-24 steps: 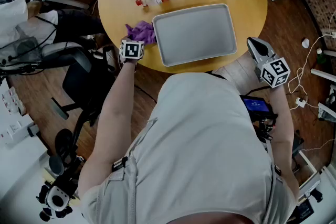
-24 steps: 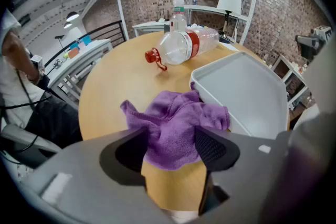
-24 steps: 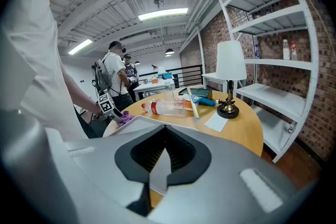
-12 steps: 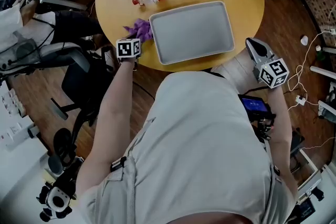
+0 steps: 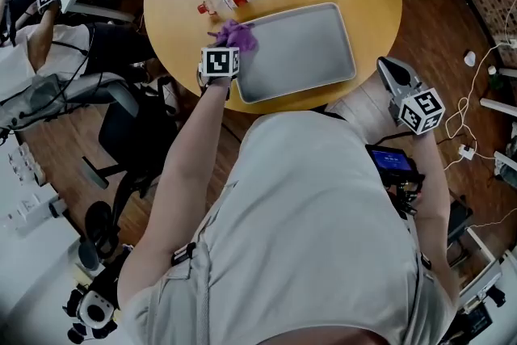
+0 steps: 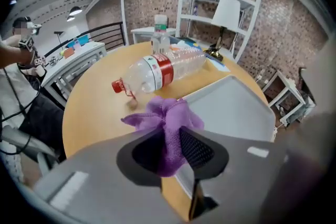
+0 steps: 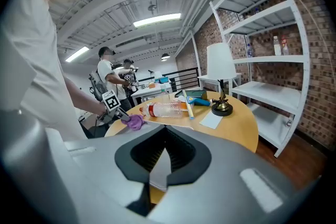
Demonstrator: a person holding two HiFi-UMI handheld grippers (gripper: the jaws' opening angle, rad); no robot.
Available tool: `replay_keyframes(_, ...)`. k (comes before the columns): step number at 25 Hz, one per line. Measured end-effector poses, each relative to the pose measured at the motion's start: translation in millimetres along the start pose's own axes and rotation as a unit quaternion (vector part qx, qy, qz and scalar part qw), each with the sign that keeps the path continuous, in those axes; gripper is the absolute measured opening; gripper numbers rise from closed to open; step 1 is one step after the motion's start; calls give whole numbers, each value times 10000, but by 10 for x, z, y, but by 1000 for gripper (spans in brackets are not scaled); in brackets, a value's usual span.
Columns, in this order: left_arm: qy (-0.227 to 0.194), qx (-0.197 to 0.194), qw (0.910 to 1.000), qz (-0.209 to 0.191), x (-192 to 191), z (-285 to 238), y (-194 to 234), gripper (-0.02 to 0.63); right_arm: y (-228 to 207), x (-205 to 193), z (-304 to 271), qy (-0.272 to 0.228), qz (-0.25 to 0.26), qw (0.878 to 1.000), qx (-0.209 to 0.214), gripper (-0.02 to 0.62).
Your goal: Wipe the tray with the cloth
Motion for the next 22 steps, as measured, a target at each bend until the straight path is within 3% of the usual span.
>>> replay_keyframes(4,535,313,9979,-210,27,-296,-131,101,-96,-81,151,69,-119,9998,-173,3)
replay_keyframes(6,600,320,9977,-77,50,-368,-170,101,-131,-124,219,87,-180,9996,-222,3)
replay_keyframes(9,596,90,9982,20,141,-455,-307,101,-195,-195,297,101,-273,9992,-262,3)
replay_keyframes(14,579,-224,9975,-331,361,-654,-722,101,-327,-303,373,137,-408,9985,-324,3)
replay_keyframes(22,637,-819,9934,-483,729,-998,-1481,103,-589,-401,613,230,-534,9972,-475,3)
Point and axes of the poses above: the fingertips, and each gripper's own axes: z backward along the fingers, y to its left, x out of its top, the point moved 10 cm from there along z, backward along the fingers, and after that the axes turned 5 degrees about -x, right-handed, at the moved point
